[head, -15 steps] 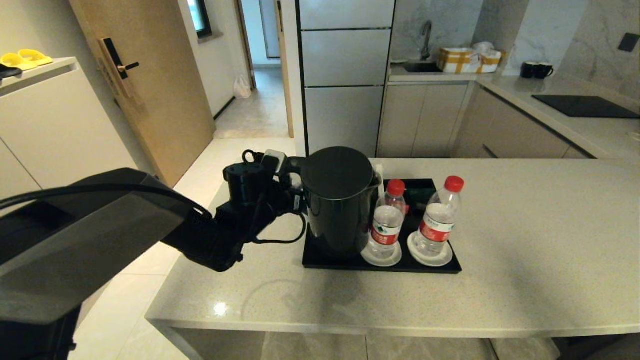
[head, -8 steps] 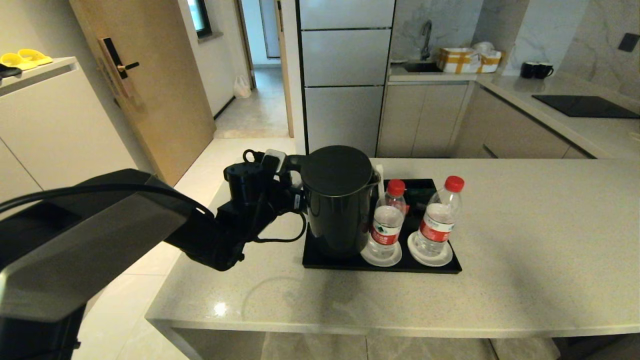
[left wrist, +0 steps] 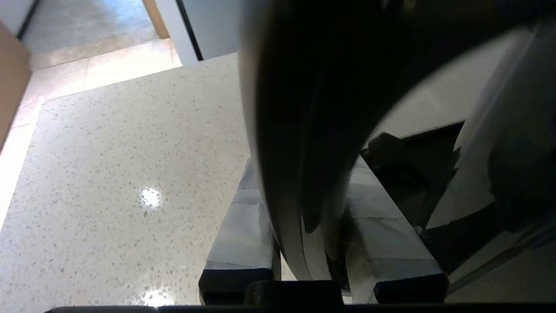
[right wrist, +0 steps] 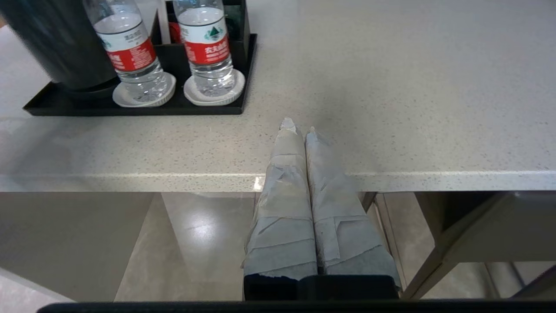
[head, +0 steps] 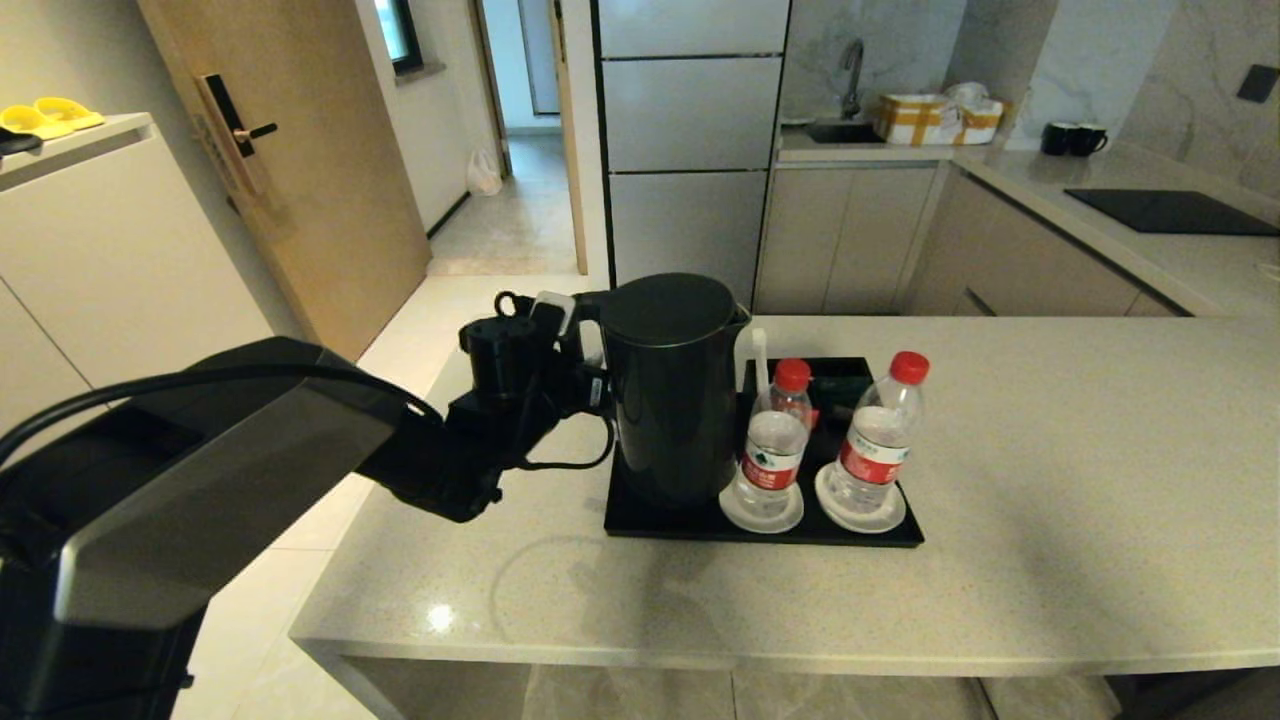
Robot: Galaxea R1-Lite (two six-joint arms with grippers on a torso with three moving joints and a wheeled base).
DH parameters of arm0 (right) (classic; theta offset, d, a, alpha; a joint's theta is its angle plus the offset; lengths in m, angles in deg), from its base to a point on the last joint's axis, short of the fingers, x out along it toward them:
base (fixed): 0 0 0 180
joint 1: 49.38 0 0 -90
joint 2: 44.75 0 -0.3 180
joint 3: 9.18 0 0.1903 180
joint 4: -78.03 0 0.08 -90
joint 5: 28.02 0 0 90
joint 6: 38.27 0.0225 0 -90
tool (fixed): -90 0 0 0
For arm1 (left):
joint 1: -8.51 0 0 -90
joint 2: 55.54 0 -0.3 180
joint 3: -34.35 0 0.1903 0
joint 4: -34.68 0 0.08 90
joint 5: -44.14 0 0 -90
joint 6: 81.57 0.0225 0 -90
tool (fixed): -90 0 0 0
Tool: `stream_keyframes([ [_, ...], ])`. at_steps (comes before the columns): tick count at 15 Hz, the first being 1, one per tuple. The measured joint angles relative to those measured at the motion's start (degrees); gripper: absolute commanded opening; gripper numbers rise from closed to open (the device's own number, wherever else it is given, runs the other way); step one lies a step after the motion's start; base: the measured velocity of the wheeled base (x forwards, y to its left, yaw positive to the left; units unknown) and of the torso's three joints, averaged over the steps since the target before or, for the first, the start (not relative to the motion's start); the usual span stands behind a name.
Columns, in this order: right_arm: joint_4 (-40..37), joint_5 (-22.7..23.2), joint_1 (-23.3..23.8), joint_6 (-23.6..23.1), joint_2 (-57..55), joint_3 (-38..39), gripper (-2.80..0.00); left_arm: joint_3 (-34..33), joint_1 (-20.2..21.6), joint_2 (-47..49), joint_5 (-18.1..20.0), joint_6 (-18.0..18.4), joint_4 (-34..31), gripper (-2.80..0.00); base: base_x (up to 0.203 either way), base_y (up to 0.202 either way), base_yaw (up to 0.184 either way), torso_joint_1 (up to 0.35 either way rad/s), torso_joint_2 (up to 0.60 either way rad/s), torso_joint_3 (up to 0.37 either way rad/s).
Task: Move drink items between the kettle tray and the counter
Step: Return the kettle to its original position
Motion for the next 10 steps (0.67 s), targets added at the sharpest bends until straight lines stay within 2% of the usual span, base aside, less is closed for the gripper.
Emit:
stream_keyframes([
  [6,0.0,0.0,0.0,0.0,0.0,0.0,-2.80,0.6,-0.1,0.7,-0.6,-0.1,0.1,-2.80,0.000,0.000,0.000,0.000,0.00,0.000],
  [10,0.0,0.0,-0.1,0.0,0.0,0.0,-2.80,-1.9,-0.3,-1.1,-0.5,0.1,0.5,-2.80,0.000,0.000,0.000,0.000,0.00,0.000],
])
